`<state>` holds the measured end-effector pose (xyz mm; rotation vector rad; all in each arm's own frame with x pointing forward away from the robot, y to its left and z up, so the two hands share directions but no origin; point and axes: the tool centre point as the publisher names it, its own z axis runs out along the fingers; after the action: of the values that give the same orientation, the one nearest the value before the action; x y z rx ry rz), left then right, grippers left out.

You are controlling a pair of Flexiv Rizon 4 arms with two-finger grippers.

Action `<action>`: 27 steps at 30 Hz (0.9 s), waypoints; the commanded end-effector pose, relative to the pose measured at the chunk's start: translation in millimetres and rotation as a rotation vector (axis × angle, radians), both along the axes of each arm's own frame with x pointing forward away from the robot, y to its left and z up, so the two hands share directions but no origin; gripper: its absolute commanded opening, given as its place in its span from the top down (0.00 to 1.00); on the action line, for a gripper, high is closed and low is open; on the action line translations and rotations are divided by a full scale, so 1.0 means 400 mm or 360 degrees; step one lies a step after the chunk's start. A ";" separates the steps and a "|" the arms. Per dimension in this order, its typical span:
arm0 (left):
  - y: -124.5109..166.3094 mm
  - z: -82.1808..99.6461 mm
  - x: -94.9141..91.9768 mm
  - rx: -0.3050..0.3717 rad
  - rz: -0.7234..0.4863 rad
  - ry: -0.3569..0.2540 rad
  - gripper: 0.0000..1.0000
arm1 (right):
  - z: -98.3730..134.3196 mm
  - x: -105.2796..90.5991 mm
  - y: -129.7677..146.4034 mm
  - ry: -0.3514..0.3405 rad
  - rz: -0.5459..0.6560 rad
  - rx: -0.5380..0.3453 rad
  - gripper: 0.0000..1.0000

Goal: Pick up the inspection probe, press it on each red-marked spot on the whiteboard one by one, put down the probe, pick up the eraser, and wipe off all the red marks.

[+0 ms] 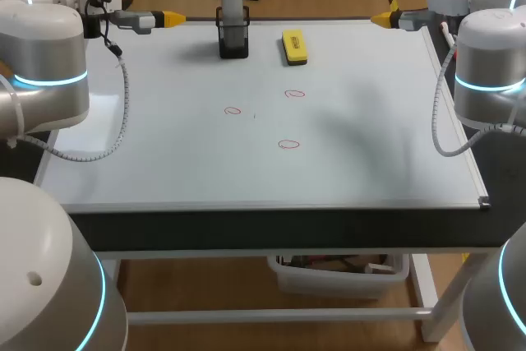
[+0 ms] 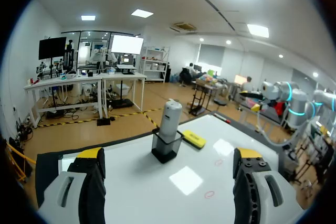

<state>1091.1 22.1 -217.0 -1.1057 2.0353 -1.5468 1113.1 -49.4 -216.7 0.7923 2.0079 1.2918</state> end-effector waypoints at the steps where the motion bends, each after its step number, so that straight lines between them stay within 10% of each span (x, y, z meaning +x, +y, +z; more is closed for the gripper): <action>1: 0.000 0.000 0.000 -0.0001 0.0000 -0.0001 0.00 | 0.001 0.001 0.000 0.0004 0.0001 -0.0003 0.00; 27: -0.016 -0.021 0.067 -0.0049 -0.0175 -0.0056 0.00 | 0.001 0.001 0.000 0.0004 0.0001 -0.0003 0.00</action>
<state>1105.2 13.3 -219.9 -1.0078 2.0745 -1.6101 1113.1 -49.4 -216.7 0.7922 2.0078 1.2917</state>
